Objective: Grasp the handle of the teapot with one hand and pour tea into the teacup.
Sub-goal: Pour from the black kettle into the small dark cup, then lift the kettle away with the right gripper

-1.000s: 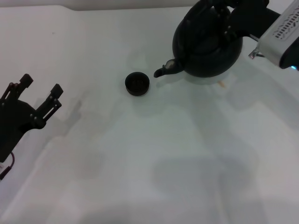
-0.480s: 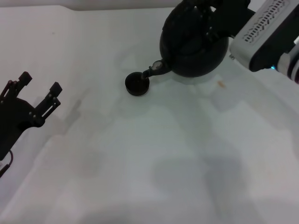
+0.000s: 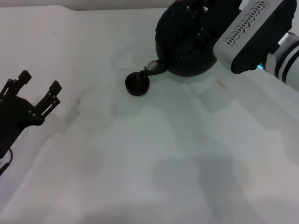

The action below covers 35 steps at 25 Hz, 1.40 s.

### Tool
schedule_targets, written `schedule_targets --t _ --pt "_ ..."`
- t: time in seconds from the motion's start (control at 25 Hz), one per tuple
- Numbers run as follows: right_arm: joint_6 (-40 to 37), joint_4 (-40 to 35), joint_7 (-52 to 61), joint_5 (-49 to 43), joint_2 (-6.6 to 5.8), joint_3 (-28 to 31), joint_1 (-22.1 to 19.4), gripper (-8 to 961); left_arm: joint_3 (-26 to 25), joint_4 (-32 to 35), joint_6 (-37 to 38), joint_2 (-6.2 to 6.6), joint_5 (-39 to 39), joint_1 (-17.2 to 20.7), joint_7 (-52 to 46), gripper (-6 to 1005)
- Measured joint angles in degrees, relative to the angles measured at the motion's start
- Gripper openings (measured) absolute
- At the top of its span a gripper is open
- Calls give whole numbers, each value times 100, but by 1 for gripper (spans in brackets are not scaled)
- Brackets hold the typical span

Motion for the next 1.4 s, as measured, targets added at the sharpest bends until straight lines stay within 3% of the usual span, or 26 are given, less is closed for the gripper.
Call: schedule_targets --t 0.96,1.4 --pt "-910 -82 -64 -231 -25 -568 307 106 0 -14 63 -9 -34 -30 0 847" --pt "-945 -136 -168 -237 -25 -585 379 107 0 -17 81 -9 -45 -42 0 846"
